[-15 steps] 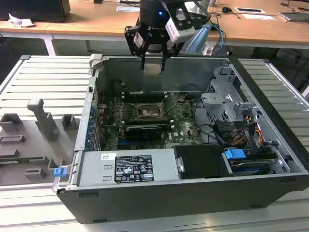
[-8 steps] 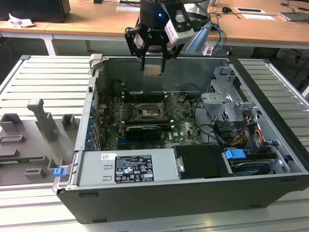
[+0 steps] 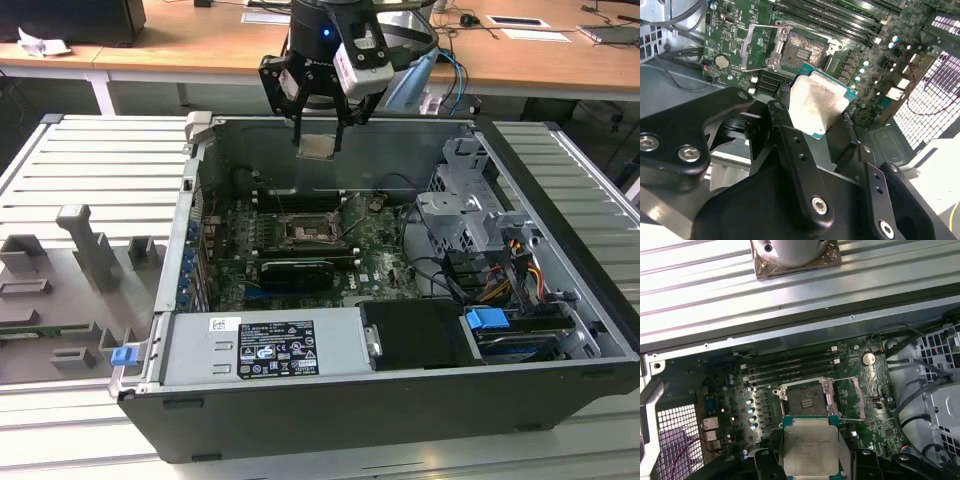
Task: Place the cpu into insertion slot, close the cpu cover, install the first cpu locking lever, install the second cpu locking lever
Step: 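Place the cpu into insertion slot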
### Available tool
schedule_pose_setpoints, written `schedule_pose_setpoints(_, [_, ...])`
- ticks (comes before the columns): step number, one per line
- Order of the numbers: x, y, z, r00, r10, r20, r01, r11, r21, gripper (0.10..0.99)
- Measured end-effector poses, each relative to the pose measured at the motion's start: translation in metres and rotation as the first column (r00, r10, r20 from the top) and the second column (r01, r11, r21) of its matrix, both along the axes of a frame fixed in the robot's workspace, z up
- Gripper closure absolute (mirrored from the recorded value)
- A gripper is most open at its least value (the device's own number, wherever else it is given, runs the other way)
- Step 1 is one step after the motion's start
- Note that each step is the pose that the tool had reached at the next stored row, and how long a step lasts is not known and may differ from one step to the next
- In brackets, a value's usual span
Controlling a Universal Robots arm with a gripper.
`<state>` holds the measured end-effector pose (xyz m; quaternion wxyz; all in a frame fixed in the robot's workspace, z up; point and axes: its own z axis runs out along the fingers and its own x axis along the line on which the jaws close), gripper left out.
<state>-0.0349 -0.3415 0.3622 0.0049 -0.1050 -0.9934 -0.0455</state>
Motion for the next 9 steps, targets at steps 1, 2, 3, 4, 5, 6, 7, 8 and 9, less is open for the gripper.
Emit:
schedule_pose_setpoints(1, [0.0000, 0.0000, 0.0000, 0.9999, -0.011, 0.0000, 0.011, 0.9999, 0.000, 0.553])
schedule_pose_setpoints(2, [0.0000, 0.0000, -0.0001, 0.9996, -0.029, 0.0000, 0.029, 0.9996, 0.000, 0.553])
schedule_pose_setpoints(3, [0.0000, 0.0000, -0.0001, 0.9990, -0.044, 0.0000, 0.044, 0.9990, 0.000, 0.553])
schedule_pose_setpoints(4, [0.0000, 0.0000, -0.0001, 0.9986, -0.054, 0.0000, 0.054, 0.9986, 0.000, 0.553])
schedule_pose_setpoints(5, [0.0000, 0.0000, -0.0002, 0.9976, -0.069, 0.0000, 0.069, 0.9976, 0.000, 0.553])
schedule_pose_setpoints(6, [0.0000, 0.0000, -0.0003, 0.9969, -0.079, -0.0001, 0.079, 0.9969, 0.000, 0.553])
schedule_pose_setpoints(7, [0.0000, 0.0000, -0.0003, 0.9960, -0.089, -0.0001, 0.089, 0.9960, 0.000, 0.553])
schedule_pose_setpoints(8, [0.0000, 0.0000, -0.0006, 0.9936, -0.113, 0.0000, 0.113, 0.9936, 0.000, 0.553])
schedule_pose_setpoints(9, [0.0000, 0.0000, -0.0007, 0.9921, -0.125, -0.0001, 0.125, 0.9921, 0.000, 0.553])
